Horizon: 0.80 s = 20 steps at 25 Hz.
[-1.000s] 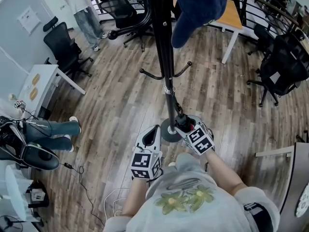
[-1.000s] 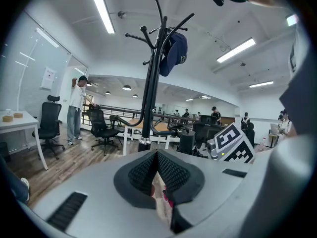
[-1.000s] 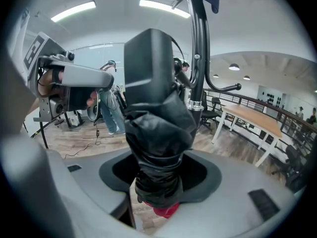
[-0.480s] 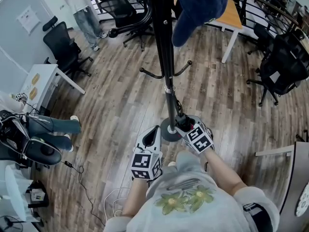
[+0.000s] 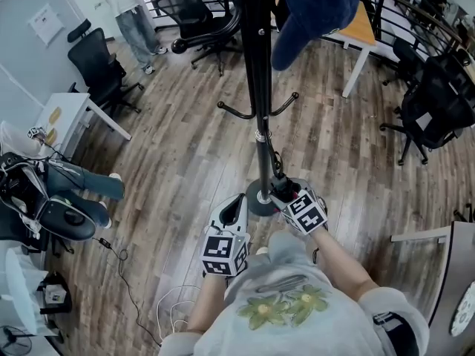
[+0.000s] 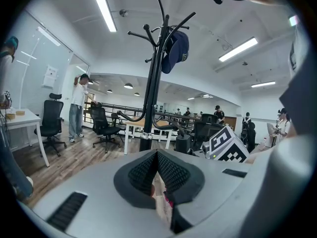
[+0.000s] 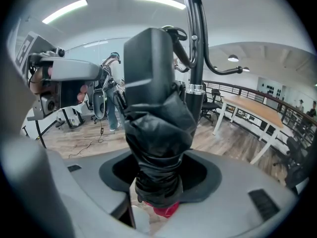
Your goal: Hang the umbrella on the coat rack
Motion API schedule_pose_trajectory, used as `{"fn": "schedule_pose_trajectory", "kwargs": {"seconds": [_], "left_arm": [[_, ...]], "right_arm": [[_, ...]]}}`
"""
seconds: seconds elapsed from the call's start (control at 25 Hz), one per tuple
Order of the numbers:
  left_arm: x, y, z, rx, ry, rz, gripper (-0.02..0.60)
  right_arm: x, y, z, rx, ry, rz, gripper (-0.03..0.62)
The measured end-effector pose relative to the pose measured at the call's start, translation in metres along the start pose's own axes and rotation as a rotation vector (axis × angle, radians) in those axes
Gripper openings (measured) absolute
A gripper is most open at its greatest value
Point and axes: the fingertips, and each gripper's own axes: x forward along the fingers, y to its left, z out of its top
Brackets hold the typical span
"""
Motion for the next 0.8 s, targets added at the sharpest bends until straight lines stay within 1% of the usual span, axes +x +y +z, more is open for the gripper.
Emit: {"fn": "schedule_pose_trajectory", "kwargs": {"seconds": [0.36,0.8], "left_arm": [[-0.002,0.003,-0.001,-0.007,0.005,0.014,0.002],[-0.008,0.010,-0.002,-0.017,0.007,0.021,0.002]], "right_arm": [[0.007,-0.001,-0.007,0.018,0.022,0.011,0.233],[0.016,0.001,-0.005,0.038,0.029,0.016,0.233]]}}
